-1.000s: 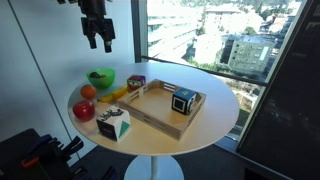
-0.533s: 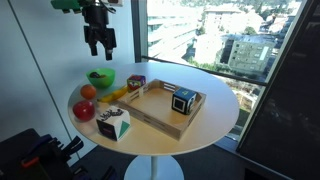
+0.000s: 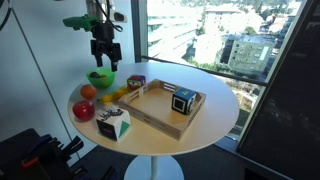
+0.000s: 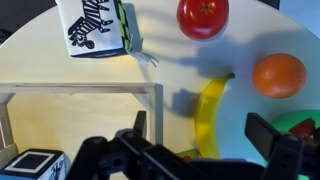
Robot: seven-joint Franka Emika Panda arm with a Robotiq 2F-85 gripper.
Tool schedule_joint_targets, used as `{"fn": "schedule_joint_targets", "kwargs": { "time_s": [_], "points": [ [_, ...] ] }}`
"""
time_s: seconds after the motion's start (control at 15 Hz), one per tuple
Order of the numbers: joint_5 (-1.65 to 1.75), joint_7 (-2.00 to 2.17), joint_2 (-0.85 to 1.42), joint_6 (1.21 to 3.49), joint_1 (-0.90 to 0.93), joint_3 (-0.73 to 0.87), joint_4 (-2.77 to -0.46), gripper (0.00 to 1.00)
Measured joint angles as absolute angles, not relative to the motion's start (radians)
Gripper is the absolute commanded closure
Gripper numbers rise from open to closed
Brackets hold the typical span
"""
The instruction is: Pick up the yellow banana toy and put it in the tray
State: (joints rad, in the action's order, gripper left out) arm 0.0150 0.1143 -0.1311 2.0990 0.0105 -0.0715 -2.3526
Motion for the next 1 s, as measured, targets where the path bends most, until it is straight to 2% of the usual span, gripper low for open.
{"fn": "schedule_joint_targets", "kwargs": {
  "time_s": [1.0],
  "points": [
    [0.072, 0.133, 0.084, 2.291, 0.049, -0.072, -2.332, 0.00]
  ]
}}
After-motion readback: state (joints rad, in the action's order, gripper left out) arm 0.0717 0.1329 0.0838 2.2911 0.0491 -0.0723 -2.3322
